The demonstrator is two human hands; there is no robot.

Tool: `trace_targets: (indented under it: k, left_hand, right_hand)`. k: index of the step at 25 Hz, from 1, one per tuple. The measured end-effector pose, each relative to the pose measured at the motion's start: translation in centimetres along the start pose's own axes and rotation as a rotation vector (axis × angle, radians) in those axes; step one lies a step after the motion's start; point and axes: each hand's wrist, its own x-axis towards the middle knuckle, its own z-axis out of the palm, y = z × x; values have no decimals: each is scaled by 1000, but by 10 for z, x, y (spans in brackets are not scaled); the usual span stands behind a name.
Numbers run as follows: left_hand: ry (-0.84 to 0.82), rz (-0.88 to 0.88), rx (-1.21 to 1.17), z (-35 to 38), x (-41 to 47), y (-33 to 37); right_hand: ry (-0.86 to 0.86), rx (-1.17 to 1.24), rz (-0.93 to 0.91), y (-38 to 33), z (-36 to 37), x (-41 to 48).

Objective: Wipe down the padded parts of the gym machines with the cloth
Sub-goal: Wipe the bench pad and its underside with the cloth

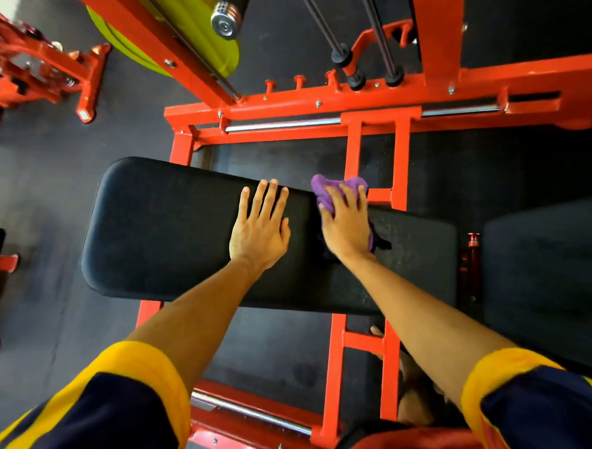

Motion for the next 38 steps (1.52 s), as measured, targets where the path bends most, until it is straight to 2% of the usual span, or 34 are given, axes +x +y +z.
trace_targets:
  k: [3, 5, 6, 8, 10, 11, 12, 14, 16, 17, 20, 23, 26, 29, 33, 38]
  left_hand:
    - [-19, 11, 26, -1, 1, 1]
    - [-29, 7, 29, -1, 0, 1]
    - [-27, 8, 31, 0, 0, 2]
    - [-17, 2, 34, 0, -1, 3]
    - [-24, -8, 25, 0, -2, 4]
    - [-26, -15, 25, 1, -5, 6]
    - [-24, -19, 26, 3, -10, 11]
    - [-51, -17, 17, 6, -26, 32]
    - [-91, 12, 11, 13, -50, 54]
    - [-105, 30, 6, 16, -61, 63]
    - [-114, 51, -7, 19, -79, 75]
    - [-83, 27, -13, 20, -80, 78]
    - [-80, 15, -31, 22, -79, 80]
    - [-94, 9, -12, 23, -80, 79]
    - [-110, 3, 12, 24, -78, 80]
    - [-100, -11, -14, 23, -78, 80]
  right_hand:
    - [-6, -10, -192, -2, 5, -53]
    - [-77, -64, -305, 26, 4, -85]
    - [-99, -89, -273, 46, 0, -95]
    - [-117, -55, -20, 72, -11, -95]
    - [-129, 45, 254, 73, -14, -73]
    - [-130, 79, 284, 63, -14, -65]
    - [-120, 74, 242, 50, -8, -60]
    - [-98, 38, 47, 27, 4, -72]
    - [-120, -40, -132, 17, 13, -111]
    - [-137, -52, -164, 20, 12, -132]
    - [-176, -43, -147, 60, -2, -161]
    - [-142, -18, 83, 87, -14, -146]
    - [-114, 56, 250, 53, -7, -126]
    - [-198, 99, 158, 26, -1, -149]
    - [-274, 73, -71, 41, -2, -176]
    - [-200, -2, -146, 49, 7, -169]
